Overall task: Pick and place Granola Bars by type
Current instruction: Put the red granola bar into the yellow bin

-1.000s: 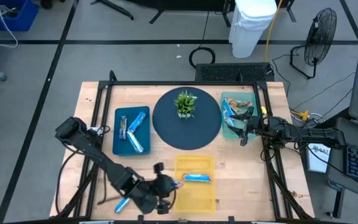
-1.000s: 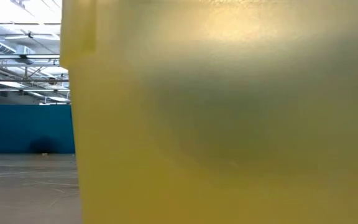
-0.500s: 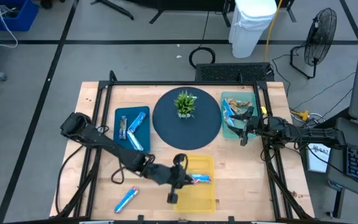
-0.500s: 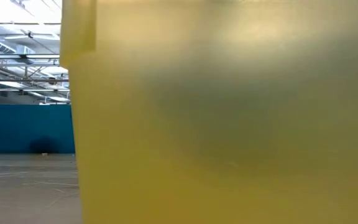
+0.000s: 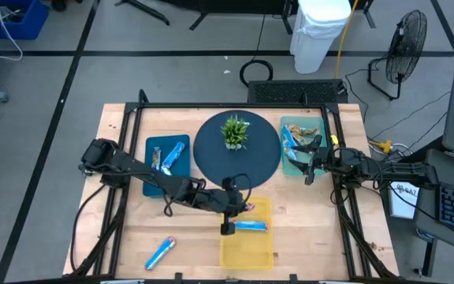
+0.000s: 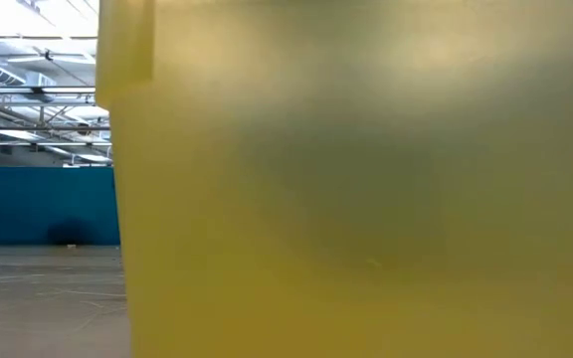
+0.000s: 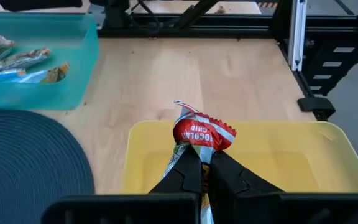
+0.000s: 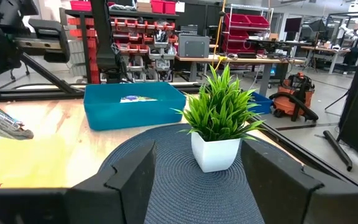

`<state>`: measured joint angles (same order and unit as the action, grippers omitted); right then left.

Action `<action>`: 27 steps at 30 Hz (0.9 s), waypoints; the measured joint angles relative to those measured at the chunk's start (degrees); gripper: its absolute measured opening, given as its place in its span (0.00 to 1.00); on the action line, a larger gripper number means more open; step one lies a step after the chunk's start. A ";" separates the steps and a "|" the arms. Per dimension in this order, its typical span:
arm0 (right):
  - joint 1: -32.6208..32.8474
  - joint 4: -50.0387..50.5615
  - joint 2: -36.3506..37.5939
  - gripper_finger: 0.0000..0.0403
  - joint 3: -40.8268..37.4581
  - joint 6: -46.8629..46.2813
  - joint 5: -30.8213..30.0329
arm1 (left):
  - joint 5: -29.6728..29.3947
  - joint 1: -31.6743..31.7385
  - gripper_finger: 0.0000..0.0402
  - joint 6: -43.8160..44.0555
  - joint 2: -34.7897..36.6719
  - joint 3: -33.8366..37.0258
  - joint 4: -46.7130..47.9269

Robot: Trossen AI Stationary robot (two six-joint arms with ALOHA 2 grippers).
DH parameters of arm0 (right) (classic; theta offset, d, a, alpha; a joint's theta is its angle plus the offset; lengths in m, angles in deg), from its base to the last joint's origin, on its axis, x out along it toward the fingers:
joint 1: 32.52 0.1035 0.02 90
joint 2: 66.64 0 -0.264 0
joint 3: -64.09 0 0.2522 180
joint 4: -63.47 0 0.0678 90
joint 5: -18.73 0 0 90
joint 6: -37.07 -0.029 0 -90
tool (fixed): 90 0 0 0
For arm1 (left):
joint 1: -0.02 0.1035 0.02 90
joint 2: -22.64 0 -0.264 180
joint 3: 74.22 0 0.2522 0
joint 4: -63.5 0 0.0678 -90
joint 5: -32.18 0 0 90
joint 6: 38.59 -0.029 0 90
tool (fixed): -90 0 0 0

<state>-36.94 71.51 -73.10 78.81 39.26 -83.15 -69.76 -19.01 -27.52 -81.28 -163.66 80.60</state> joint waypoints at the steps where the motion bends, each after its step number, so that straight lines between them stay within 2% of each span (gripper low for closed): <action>1: 0.01 0.00 0.02 0.56 -0.01 0.00 -0.01 | 0.00 0.05 0.02 -0.31 0.00 0.02 -0.08; 10: 0.01 0.00 0.00 0.56 0.00 0.00 0.00 | 3.54 0.78 0.02 0.54 0.00 6.49 -13.28; 27: 0.01 0.00 0.00 0.56 -0.01 0.00 0.00 | 5.06 -0.13 0.03 1.70 0.00 6.69 -12.70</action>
<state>-36.93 71.51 -73.10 78.81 39.26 -83.16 -64.70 -19.14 -25.82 -81.28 -156.97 67.90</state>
